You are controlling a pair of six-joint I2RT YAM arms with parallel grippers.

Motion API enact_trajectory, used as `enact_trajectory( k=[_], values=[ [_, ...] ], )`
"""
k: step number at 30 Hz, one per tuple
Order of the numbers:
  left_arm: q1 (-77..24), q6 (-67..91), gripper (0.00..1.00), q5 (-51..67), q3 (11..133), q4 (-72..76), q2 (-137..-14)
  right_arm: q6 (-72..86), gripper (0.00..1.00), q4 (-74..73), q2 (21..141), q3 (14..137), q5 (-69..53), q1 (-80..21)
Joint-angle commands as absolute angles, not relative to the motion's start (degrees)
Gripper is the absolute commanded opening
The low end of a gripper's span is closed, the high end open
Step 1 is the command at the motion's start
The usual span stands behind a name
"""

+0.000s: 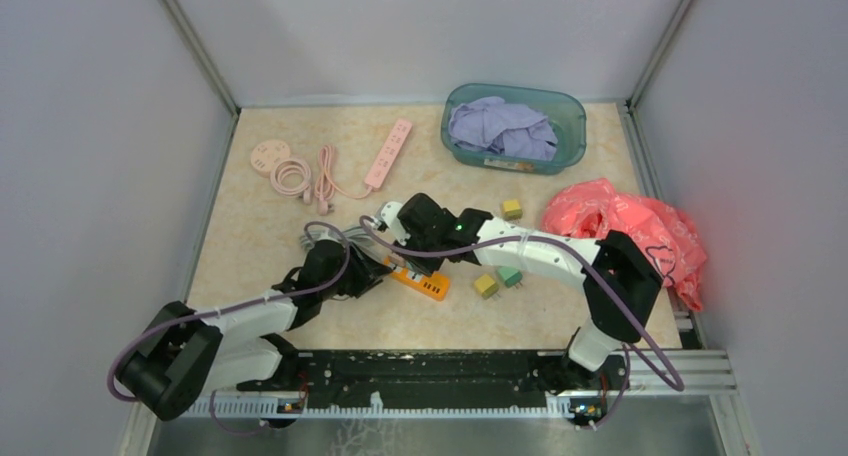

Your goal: Insert the plug

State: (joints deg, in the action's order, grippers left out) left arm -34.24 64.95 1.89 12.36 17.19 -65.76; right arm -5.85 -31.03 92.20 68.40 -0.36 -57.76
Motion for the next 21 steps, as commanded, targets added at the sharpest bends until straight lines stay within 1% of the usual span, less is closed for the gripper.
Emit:
enact_trajectory(
  k=[1,21],
  values=[
    [-34.0,65.4,0.5,1.4,12.7,17.9,-66.5,-5.2,0.0,-29.8,92.7,71.3,2.0,-58.5],
    [-34.0,65.4,0.48,1.8,12.1,18.1,-66.7,-4.3,0.0,-29.5,96.6,70.2,3.1,-58.6]
  ],
)
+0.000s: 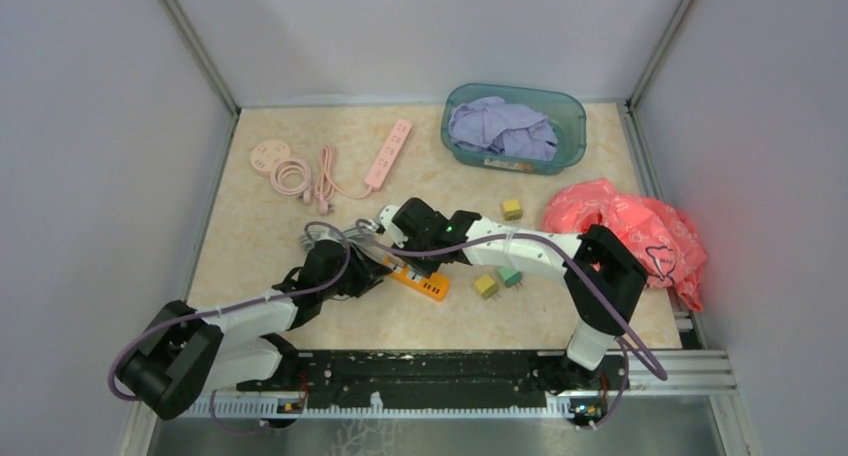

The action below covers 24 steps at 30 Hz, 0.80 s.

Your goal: Insert the plug

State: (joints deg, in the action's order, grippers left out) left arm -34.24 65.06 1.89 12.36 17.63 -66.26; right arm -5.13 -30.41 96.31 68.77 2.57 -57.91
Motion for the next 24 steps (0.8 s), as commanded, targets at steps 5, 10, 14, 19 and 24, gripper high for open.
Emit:
enact_trajectory(
  k=[5,10,14,19,24],
  values=[
    [-34.0,65.4,0.47,2.1,12.2,18.1,-66.7,-4.7,0.0,-30.0,96.9,69.6,3.1,-58.6],
    [-34.0,65.5,0.47,2.3,12.2,18.2,-66.6,-5.3,0.0,-30.1,97.7,67.7,2.2,-58.6],
    [-34.0,65.5,0.47,2.4,12.2,18.2,-66.7,-5.3,0.0,-30.5,99.2,65.9,2.0,-58.6],
    [-34.0,65.6,0.47,2.7,12.3,18.5,-67.0,-5.2,0.0,-31.5,102.0,64.7,2.4,-58.6],
    [-34.0,65.5,0.46,3.1,12.4,18.8,-67.7,-5.4,0.0,-33.9,105.7,66.9,4.2,-58.6]
  ],
)
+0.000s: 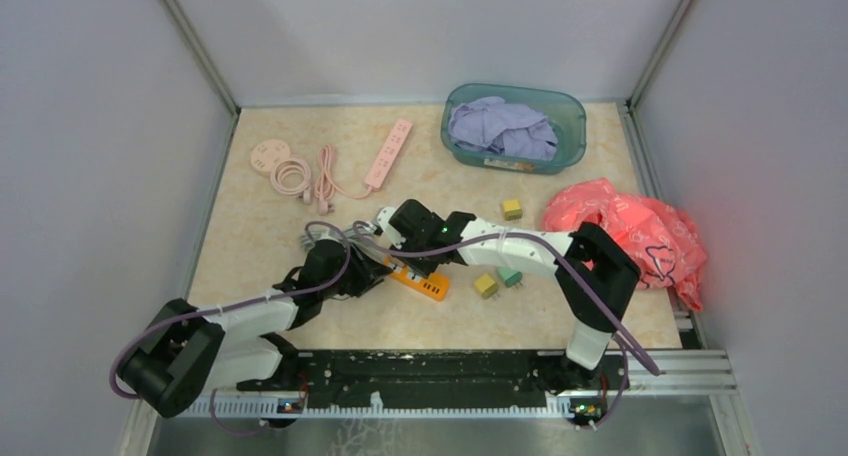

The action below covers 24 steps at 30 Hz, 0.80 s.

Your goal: Insert the plug

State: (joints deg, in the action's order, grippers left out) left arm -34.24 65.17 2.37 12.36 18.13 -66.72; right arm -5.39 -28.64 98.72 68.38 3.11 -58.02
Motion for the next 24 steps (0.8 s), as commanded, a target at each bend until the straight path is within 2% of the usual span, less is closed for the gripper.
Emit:
enact_trajectory(
  k=[1,5,9,12,15,20,24],
  values=[
    [-34.0,65.6,0.46,3.2,12.4,18.9,-67.8,-5.3,0.0,-34.3,106.4,67.5,4.4,-58.6],
    [-34.0,65.6,0.46,3.6,12.4,18.7,-67.4,-5.0,0.0,-35.3,107.8,69.0,4.9,-58.7],
    [-34.0,65.3,0.47,2.6,12.3,17.0,-65.4,-4.0,0.02,-34.8,104.4,68.9,4.5,-58.7],
    [-34.0,64.4,0.49,1.2,12.4,14.8,-63.0,-3.3,0.24,-33.4,100.5,68.7,3.7,-58.7],
    [-34.0,63.3,0.52,-0.8,12.8,10.6,-59.5,-2.7,0.4,-30.9,95.7,67.7,2.0,-58.8],
    [-33.9,59.6,0.58,-6.7,14.9,0.7,-49.1,-1.8,0.61,-26.5,90.0,64.3,0.7,-58.8],
    [-33.9,56.1,0.67,-13.6,17.8,-9.0,-40.1,-0.6,0.69,-23.1,87.2,60.5,2.5,-58.9]
  ],
)
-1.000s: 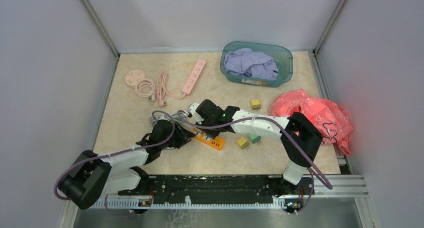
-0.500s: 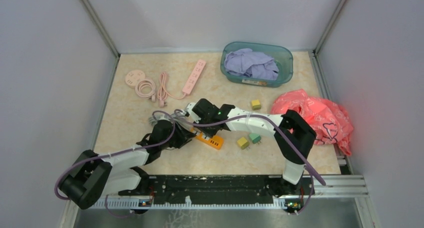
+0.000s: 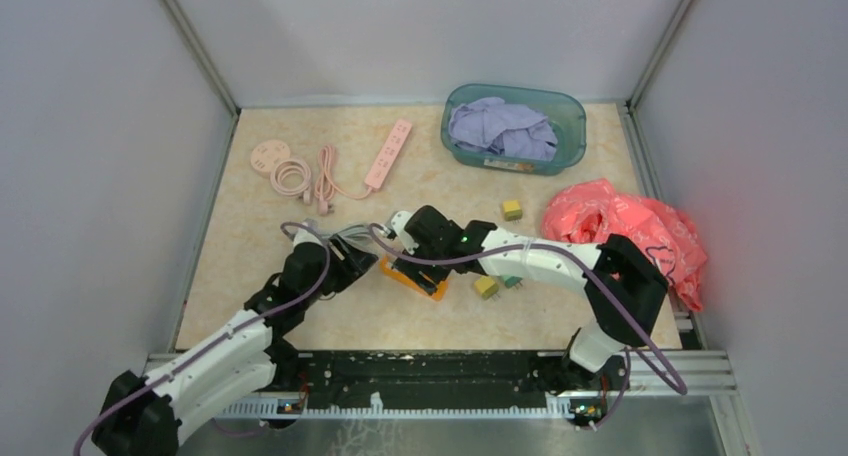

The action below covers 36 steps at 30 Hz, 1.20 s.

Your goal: Insert the plug

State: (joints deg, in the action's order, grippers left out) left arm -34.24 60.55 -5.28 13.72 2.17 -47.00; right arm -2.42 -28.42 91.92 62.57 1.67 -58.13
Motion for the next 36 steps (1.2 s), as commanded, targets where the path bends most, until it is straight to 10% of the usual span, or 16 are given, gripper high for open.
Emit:
enact_trajectory(
  k=[1,14,36],
  values=[
    [-33.9,55.2,0.69,-15.1,18.7,-11.5,-37.9,-0.3,0.7,-22.2,86.8,59.5,2.8,-58.8],
    [-33.9,34.3,0.97,-26.3,40.2,-29.2,-27.1,1.8,0.85,-10.9,89.7,52.7,1.3,-59.4],
    [-32.8,16.6,1.0,-38.4,40.2,-24.1,-27.2,11.6,0.41,-13.3,91.4,52.8,17.0,-52.4]
  ],
)
